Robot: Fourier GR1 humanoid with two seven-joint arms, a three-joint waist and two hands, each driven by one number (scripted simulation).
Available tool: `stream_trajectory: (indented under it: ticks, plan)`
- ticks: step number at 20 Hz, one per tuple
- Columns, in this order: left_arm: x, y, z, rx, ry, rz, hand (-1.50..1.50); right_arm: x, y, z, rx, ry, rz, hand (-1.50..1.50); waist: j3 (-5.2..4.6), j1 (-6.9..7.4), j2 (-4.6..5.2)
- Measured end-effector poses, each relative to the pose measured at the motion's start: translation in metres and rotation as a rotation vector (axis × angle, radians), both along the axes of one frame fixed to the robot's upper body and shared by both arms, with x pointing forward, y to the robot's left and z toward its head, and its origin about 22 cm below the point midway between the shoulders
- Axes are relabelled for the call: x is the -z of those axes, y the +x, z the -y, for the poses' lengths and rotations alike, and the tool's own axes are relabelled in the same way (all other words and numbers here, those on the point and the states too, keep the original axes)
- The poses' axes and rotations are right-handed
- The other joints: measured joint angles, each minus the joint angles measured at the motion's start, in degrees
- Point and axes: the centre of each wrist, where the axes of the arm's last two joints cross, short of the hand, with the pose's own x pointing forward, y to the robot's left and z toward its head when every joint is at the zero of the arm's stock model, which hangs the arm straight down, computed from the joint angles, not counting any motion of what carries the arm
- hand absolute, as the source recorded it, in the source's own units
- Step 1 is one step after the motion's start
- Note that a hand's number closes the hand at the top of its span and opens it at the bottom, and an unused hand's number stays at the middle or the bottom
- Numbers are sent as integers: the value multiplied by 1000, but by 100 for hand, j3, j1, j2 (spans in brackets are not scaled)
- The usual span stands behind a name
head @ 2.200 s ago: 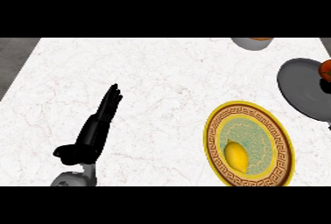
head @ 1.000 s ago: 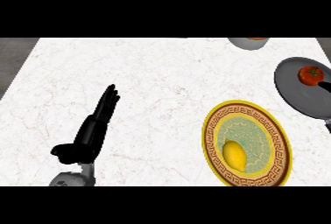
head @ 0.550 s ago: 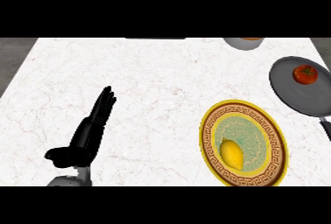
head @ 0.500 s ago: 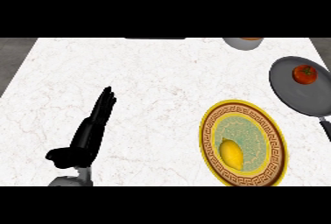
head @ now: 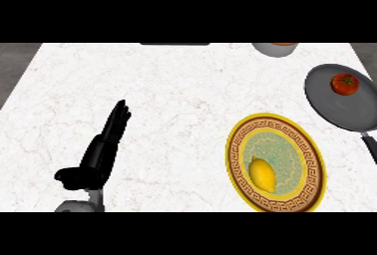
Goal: Pick the tomato from the plate and place it in the pan
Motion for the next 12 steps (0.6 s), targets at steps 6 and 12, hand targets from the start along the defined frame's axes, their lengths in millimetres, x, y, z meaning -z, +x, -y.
stream_trajectory:
  ticks: [6,12]
  plan:
    - [-2,-2,-3,-2,-2,-2,0,9,-9,-4,-16,-13,-22,-150,-5,-20,-12]
    - [-5,2,0,-1,-5,-7,0,11,-20,-1,-1,-49,-43,-150,-5,-31,-15]
